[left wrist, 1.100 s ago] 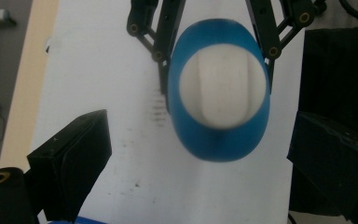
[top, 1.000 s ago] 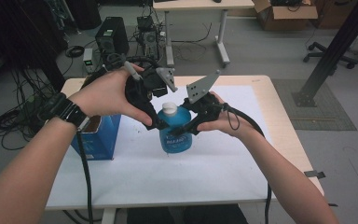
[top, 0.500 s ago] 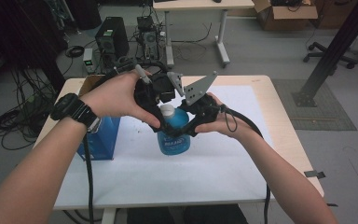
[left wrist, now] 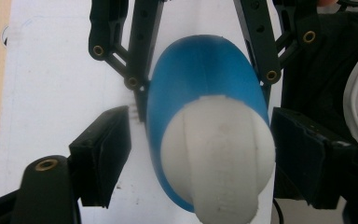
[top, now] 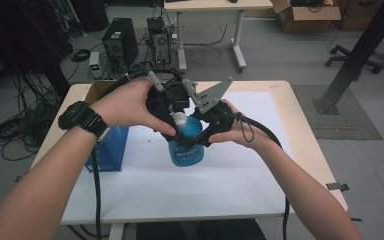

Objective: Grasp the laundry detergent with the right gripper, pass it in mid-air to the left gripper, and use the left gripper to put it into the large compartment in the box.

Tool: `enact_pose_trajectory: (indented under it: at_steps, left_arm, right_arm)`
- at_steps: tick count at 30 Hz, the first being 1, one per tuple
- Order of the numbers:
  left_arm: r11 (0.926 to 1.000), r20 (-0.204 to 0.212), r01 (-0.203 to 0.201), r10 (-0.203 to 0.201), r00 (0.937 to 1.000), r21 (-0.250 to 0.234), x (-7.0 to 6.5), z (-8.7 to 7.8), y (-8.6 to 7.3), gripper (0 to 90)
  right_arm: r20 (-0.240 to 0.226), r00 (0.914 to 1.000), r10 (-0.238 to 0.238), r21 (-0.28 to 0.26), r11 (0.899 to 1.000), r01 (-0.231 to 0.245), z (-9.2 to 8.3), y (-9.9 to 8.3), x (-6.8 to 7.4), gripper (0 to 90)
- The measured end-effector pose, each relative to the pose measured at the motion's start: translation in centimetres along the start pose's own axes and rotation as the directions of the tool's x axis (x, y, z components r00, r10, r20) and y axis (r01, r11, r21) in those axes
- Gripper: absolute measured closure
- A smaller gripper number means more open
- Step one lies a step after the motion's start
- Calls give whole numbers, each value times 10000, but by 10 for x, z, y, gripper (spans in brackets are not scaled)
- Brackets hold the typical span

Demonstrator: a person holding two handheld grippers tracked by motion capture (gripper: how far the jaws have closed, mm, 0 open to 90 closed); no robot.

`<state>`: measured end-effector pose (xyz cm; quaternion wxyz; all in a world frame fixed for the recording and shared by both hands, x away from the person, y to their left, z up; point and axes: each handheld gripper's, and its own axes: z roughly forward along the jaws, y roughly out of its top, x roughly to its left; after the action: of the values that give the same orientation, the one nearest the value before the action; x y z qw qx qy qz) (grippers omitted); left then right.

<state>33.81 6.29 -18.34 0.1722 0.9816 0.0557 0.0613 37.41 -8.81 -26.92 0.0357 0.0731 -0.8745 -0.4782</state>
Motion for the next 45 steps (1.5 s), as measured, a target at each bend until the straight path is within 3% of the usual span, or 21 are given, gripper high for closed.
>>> enact_pose_trajectory:
  at_steps: [26,45]
  left_arm:
    - [9996,35,-78,77,10000,285,0,2,3,362]
    - [9988,88,168,-172,9998,455,0,1,5,376]
  right_arm:
    - [23,10000,87,-5,10000,-87,-1,0,0,424]
    - [-25,9999,137,-35,9999,-137,0,-1,-1,423]
